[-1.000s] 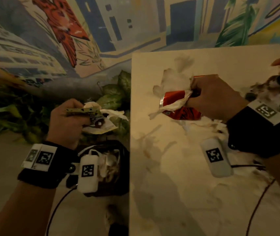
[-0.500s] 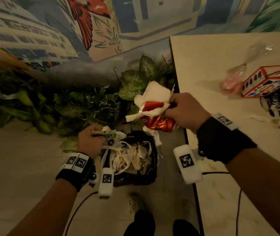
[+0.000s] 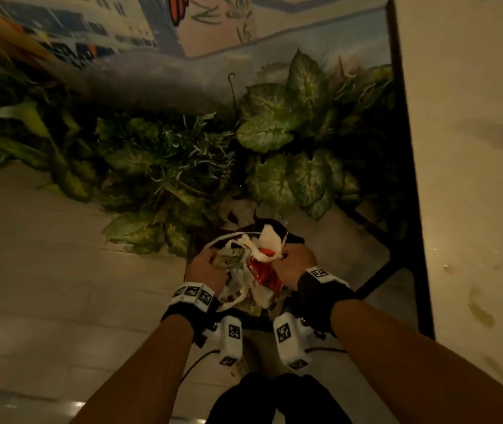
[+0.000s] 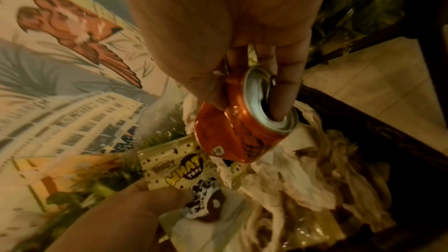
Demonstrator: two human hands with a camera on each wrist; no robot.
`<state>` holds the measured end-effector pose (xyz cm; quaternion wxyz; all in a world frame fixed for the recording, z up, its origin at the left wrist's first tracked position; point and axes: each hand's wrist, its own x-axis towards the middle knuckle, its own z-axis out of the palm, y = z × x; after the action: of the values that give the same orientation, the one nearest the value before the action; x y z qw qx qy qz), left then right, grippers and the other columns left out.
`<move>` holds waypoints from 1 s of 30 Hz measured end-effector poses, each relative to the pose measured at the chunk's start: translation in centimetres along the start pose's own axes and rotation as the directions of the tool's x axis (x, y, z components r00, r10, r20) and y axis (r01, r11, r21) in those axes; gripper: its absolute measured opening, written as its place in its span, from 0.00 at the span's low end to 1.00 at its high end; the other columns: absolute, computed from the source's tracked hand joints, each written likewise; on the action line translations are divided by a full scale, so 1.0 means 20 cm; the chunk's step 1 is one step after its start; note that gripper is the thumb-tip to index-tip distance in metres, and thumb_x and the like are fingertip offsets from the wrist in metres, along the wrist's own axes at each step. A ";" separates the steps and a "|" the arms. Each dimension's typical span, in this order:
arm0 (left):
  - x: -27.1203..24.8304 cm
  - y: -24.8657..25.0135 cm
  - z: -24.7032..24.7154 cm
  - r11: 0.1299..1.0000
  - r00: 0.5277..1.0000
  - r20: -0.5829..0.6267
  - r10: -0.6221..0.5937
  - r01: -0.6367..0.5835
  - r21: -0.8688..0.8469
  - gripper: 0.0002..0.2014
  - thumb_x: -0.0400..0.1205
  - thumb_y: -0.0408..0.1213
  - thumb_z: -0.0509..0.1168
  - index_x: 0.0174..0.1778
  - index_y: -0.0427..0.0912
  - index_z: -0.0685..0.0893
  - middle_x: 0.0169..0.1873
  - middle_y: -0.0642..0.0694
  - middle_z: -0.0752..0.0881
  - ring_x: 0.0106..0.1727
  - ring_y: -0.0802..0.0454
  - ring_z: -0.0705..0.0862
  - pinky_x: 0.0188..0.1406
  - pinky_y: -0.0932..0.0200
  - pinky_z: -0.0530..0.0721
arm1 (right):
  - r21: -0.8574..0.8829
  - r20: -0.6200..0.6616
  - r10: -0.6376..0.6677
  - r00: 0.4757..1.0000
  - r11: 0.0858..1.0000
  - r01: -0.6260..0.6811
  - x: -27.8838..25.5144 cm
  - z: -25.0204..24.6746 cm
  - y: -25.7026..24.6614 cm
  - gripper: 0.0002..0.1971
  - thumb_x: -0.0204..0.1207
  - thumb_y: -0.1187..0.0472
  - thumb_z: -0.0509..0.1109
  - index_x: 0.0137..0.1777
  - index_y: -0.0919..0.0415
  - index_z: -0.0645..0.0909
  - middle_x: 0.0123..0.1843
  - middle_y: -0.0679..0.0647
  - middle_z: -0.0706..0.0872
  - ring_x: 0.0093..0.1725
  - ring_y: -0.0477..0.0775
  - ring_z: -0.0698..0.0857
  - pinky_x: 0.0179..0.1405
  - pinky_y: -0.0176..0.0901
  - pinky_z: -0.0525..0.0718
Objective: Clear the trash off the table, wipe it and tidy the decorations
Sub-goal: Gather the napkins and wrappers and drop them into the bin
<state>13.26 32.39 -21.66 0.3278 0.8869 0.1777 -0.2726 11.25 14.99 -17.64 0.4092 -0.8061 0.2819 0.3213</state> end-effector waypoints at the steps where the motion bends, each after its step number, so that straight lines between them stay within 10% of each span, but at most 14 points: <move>1: 0.06 -0.05 0.06 0.998 0.999 0.039 -0.014 0.011 0.058 0.16 0.80 0.34 0.63 0.64 0.42 0.82 0.57 0.41 0.85 0.59 0.39 0.83 0.53 0.59 0.79 | -0.041 0.015 0.005 1.000 0.999 -0.005 0.07 0.04 0.03 0.13 0.78 0.59 0.64 0.31 0.53 0.76 0.36 0.53 0.81 0.48 0.61 0.82 0.43 0.42 0.75; 5: 0.27 -0.23 0.25 0.952 0.975 0.180 -0.129 0.071 0.298 0.19 0.84 0.43 0.57 0.70 0.41 0.76 0.63 0.39 0.83 0.62 0.39 0.82 0.58 0.54 0.78 | -0.136 0.093 0.058 0.994 0.990 -0.045 0.29 0.21 0.11 0.13 0.79 0.57 0.63 0.57 0.61 0.83 0.58 0.62 0.85 0.58 0.64 0.83 0.50 0.44 0.78; 12: 0.45 -0.32 0.45 0.862 0.960 0.272 -0.072 -0.077 0.501 0.25 0.88 0.40 0.52 0.82 0.39 0.57 0.79 0.38 0.66 0.78 0.40 0.67 0.77 0.48 0.67 | -0.227 0.096 0.100 0.990 0.971 -0.076 0.64 0.45 0.29 0.39 0.72 0.37 0.64 0.79 0.57 0.65 0.77 0.60 0.71 0.75 0.66 0.72 0.75 0.59 0.70; 20: 0.53 -0.33 0.52 0.879 0.937 0.317 -0.143 -0.027 0.476 0.19 0.86 0.41 0.54 0.70 0.37 0.75 0.69 0.37 0.78 0.70 0.36 0.76 0.71 0.43 0.74 | -0.296 0.113 0.226 0.968 0.937 -0.184 0.96 0.63 0.53 0.69 0.36 0.09 0.52 0.82 0.38 0.42 0.86 0.53 0.51 0.82 0.69 0.56 0.75 0.76 0.59; 25: 0.43 -0.26 0.40 0.943 0.911 0.380 -0.161 0.029 0.332 0.20 0.80 0.49 0.66 0.63 0.39 0.81 0.60 0.39 0.84 0.58 0.42 0.83 0.54 0.55 0.82 | -0.120 0.078 0.051 0.996 0.992 -0.042 0.71 0.46 0.41 0.49 0.59 0.40 0.75 0.79 0.54 0.62 0.79 0.56 0.70 0.75 0.63 0.72 0.75 0.58 0.71; 30: 0.23 -0.19 0.16 0.936 0.966 0.241 -0.097 0.006 0.353 0.12 0.79 0.44 0.65 0.51 0.40 0.81 0.49 0.43 0.83 0.56 0.41 0.82 0.55 0.58 0.80 | -0.220 0.039 0.160 0.986 0.964 -0.148 0.47 0.32 0.34 0.47 0.66 0.52 0.77 0.81 0.59 0.55 0.78 0.62 0.68 0.75 0.65 0.72 0.72 0.56 0.74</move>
<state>13.90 33.58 -28.25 0.1781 0.8836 0.1064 -0.4198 10.48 15.12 -30.95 0.3005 -0.8122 0.2954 0.4034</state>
